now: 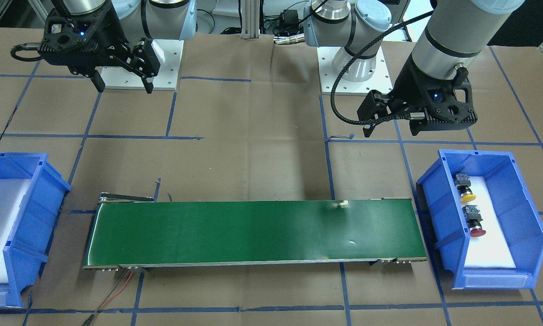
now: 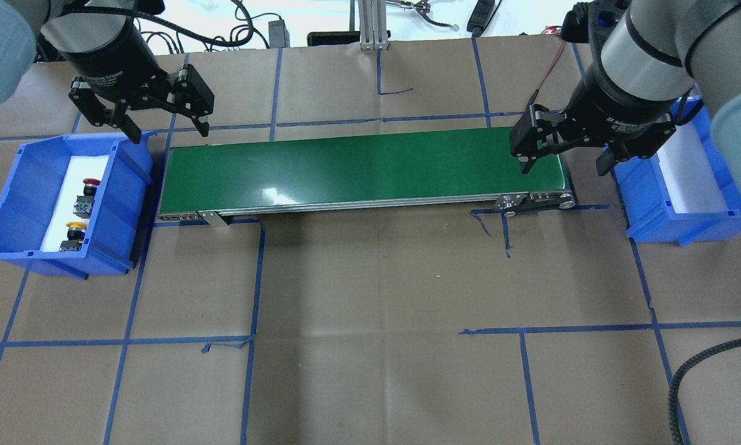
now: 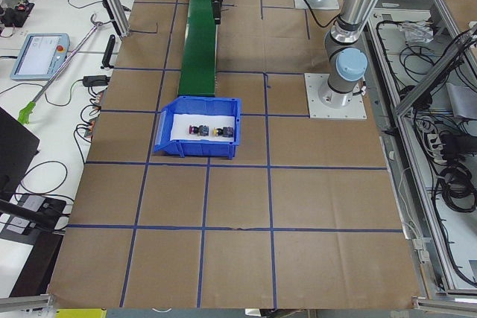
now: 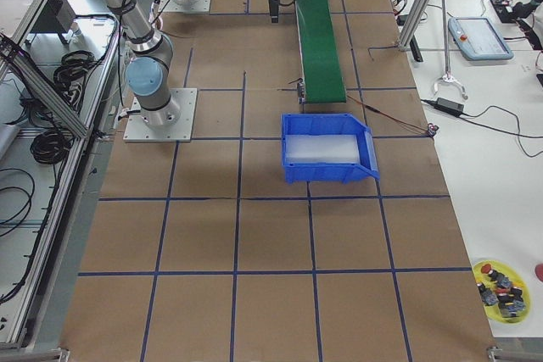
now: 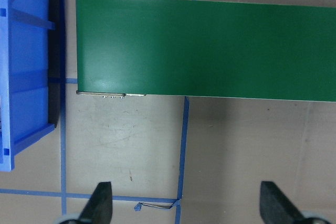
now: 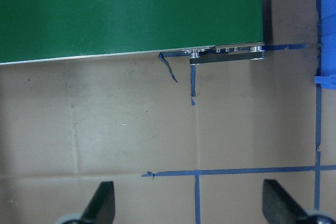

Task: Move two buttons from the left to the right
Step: 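Move the left gripper over the blue bin beside it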

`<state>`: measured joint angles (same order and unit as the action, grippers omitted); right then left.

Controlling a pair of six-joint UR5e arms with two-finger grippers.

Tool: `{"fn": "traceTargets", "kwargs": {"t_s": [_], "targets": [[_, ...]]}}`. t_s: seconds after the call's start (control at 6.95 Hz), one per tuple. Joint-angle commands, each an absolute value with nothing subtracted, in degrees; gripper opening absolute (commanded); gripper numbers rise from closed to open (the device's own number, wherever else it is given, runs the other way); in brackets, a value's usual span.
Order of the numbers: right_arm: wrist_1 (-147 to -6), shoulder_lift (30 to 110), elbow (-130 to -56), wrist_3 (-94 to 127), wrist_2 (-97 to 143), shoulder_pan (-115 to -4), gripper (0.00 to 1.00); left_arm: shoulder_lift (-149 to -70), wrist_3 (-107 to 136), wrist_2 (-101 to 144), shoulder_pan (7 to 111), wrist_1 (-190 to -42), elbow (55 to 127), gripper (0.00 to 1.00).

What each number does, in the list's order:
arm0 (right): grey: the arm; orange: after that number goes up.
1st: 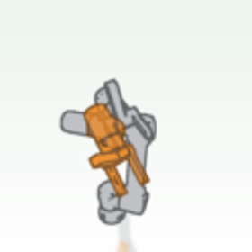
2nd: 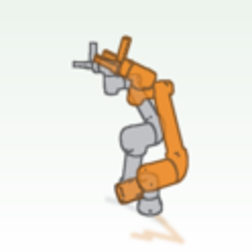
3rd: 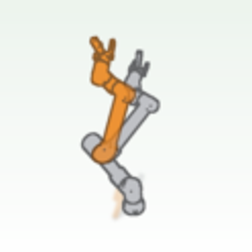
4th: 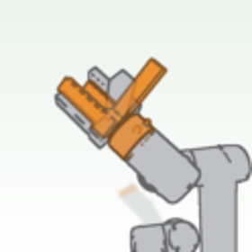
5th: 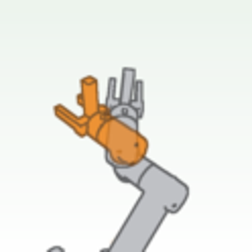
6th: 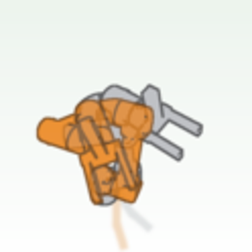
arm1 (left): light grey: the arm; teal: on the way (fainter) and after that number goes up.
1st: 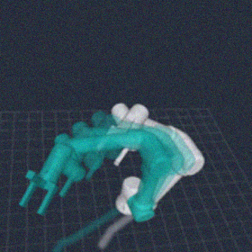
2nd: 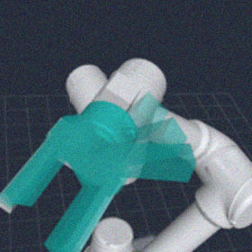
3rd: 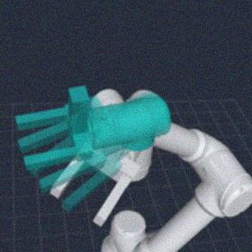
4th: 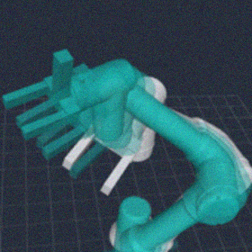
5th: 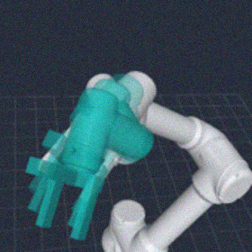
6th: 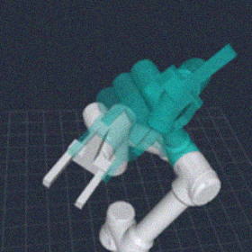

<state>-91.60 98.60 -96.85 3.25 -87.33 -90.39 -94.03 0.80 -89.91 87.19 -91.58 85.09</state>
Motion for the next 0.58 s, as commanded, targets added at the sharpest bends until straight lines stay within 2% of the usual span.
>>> {"fn": "traceTargets", "kwargs": {"t_s": [0.0,0.43], "targets": [[-91.5,98.18,-96.94,3.25,-87.28,-90.44,1.0,-94.13,0.79,-89.91,87.19,-91.58,84.99,0.99],[-92.02,97.83,-96.86,3.25,-87.36,-90.79,1.0,-93.96,0.62,-90.0,87.19,-91.58,85.25,0.99]]}}
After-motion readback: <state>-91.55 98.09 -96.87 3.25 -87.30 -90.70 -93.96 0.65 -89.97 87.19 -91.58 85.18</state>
